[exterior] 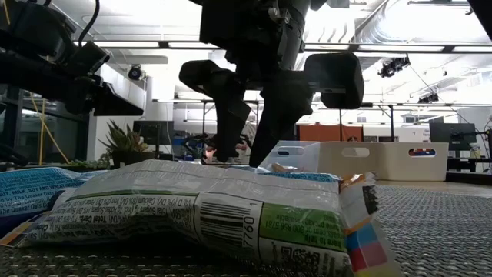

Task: Pick and place Granola Bars by type
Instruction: Put the yellow granola bar into the transparent bin

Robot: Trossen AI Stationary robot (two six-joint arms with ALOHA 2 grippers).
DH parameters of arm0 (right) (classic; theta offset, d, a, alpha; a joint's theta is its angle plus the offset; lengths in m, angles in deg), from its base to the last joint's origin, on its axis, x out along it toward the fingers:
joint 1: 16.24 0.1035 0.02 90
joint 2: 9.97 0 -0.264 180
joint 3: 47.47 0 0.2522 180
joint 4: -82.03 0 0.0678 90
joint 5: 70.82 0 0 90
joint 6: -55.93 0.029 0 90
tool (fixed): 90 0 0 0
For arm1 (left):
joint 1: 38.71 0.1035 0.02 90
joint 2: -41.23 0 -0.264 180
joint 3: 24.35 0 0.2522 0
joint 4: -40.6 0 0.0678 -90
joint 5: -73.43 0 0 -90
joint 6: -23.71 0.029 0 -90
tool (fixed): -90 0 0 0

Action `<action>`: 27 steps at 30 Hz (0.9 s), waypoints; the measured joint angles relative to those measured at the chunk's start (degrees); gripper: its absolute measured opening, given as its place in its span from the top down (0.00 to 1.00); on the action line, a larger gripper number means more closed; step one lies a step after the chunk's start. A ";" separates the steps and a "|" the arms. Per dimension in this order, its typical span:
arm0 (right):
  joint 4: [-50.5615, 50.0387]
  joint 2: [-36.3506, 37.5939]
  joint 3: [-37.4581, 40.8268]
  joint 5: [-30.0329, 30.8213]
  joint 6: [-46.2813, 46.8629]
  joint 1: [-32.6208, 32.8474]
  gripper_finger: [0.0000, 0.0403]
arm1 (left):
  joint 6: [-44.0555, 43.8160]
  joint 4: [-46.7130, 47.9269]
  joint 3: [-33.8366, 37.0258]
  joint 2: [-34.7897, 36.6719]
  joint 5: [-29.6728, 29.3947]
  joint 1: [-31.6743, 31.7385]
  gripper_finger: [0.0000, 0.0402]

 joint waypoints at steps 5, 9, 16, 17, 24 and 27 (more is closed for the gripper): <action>2.49 0.00 0.00 -0.57 -0.87 0.09 0.62 | 0.00 0.31 0.00 0.00 0.00 0.01 1.00; 2.56 0.00 0.00 -1.60 -1.07 0.09 0.62 | 0.00 0.43 0.00 0.00 0.00 0.00 1.00; 2.35 0.00 0.00 -2.69 -1.92 -0.10 0.62 | 0.00 0.43 0.00 -0.01 0.00 0.01 1.00; 2.41 -0.25 0.00 -3.10 -1.94 -0.11 0.62 | 0.00 0.43 0.00 0.00 0.00 0.00 1.00; 2.42 -1.80 0.04 -2.39 -2.18 -0.24 0.62 | 0.00 0.43 0.00 0.00 0.00 0.00 1.00; 2.95 -2.22 0.02 -2.13 -1.95 -0.46 0.62 | 0.00 0.70 0.00 0.00 0.00 -0.01 1.00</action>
